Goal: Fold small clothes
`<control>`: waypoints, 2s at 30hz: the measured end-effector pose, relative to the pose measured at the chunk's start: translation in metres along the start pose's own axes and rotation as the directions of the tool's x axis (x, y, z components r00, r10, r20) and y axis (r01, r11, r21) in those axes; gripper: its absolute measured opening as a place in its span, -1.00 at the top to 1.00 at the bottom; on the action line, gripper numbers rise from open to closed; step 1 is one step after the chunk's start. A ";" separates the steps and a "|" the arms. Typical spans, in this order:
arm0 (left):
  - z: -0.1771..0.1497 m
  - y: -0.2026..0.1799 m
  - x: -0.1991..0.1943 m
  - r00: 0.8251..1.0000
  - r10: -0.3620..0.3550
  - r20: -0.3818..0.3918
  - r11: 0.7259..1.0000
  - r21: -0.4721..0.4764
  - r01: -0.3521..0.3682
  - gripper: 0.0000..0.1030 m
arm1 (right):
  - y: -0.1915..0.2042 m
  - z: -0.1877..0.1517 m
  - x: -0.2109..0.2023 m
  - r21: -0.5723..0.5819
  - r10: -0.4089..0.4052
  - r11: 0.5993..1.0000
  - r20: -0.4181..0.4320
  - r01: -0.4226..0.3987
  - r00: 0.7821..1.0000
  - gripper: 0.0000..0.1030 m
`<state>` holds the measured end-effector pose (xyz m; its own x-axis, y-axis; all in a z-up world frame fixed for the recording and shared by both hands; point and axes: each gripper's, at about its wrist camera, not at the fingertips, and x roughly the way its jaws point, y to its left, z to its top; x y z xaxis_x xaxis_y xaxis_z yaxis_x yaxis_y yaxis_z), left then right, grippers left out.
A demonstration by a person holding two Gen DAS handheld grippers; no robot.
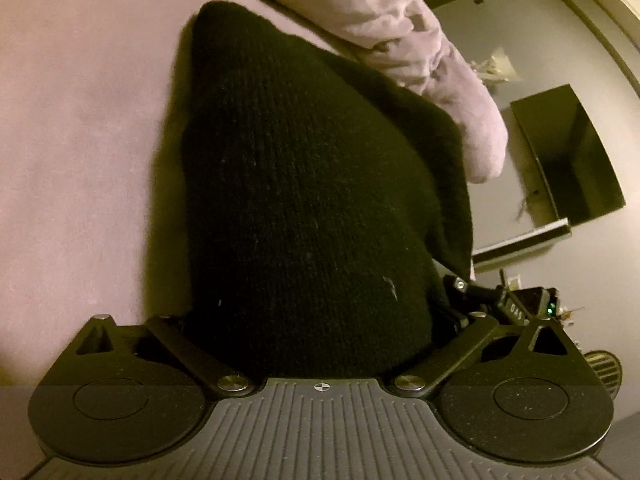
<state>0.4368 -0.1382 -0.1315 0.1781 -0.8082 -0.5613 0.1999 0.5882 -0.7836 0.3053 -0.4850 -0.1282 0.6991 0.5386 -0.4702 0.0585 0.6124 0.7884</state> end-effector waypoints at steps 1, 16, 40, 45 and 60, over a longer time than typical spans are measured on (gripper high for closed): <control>0.004 0.002 0.002 1.000 -0.010 0.005 1.000 -0.019 0.010 -1.00 | -0.002 0.003 0.005 0.024 0.006 1.000 -0.009 -0.005 1.000 -0.55; -0.006 -0.019 -0.039 0.984 -0.024 0.175 1.000 -0.006 0.026 -0.76 | 0.072 -0.012 -0.002 -0.156 -0.075 0.984 0.042 0.081 0.996 -0.04; -0.061 -0.022 -0.163 0.815 0.427 0.392 0.861 0.099 -0.499 -0.89 | 0.145 -0.054 0.000 -0.205 -0.143 0.964 0.141 0.171 0.980 -0.34; -0.080 -0.029 -0.151 0.803 0.457 0.382 0.822 0.164 -0.546 -0.89 | 0.168 -0.077 -0.009 -0.310 -0.196 0.916 0.212 0.256 0.957 -0.34; -0.073 -0.047 -0.129 0.760 0.495 0.421 0.790 0.146 -0.596 -0.92 | 0.162 -0.089 0.034 -0.433 -0.326 0.809 0.232 0.398 0.916 0.64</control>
<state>0.3344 -0.0638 -0.0419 0.6400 -0.3115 -0.7024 0.1925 0.9500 -0.2459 0.2752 -0.3155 -0.0519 0.7870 0.1592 -0.5961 0.0170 0.9602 0.2789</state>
